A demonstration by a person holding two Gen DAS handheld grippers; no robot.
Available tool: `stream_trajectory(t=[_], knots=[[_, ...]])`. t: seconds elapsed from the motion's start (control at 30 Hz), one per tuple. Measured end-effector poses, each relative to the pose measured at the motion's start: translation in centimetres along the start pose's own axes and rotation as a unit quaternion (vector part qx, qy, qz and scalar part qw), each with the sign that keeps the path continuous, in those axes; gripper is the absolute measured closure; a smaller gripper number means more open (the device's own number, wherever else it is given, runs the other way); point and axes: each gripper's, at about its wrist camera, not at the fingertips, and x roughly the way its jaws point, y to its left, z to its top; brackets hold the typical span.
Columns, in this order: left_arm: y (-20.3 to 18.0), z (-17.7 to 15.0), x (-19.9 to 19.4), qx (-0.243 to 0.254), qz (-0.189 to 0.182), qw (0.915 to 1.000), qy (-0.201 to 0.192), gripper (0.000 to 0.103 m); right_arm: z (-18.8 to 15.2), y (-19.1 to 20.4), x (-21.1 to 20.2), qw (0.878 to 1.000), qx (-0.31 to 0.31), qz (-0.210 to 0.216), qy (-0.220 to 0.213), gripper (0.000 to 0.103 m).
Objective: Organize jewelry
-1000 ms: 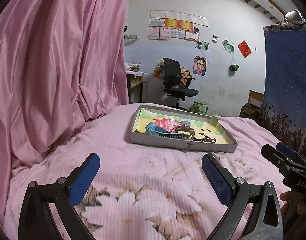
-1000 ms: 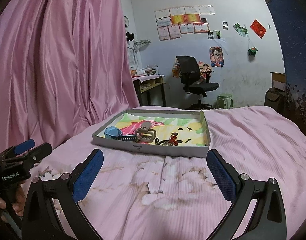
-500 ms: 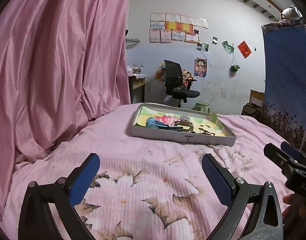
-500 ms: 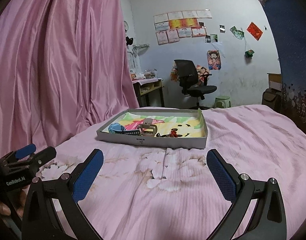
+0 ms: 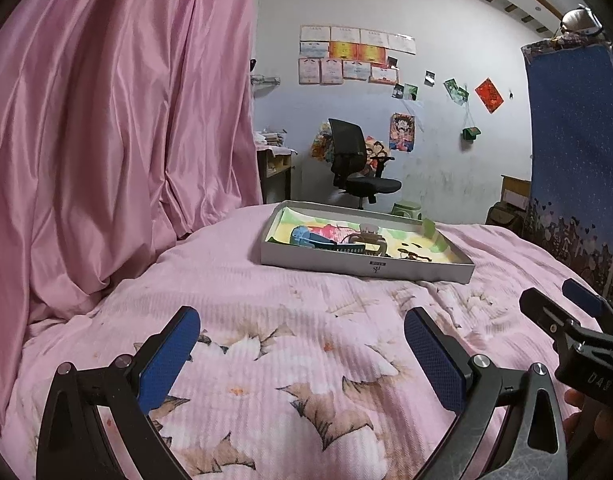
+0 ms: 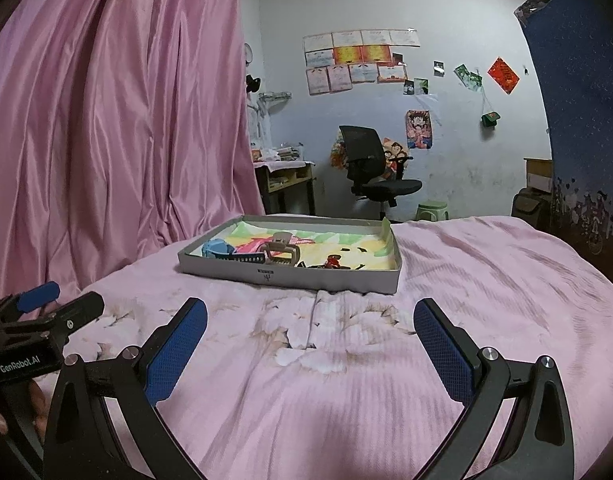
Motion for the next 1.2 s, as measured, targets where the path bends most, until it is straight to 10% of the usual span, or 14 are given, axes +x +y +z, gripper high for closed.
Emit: stream_trajectory(t=[1.2], knots=[[0.17,-0.43,0.13,-0.005,0.018,0.9998,0.006,0.000,-0.15,0.23,0.20,1.000,-0.008,-0.011,0.007,0.001]])
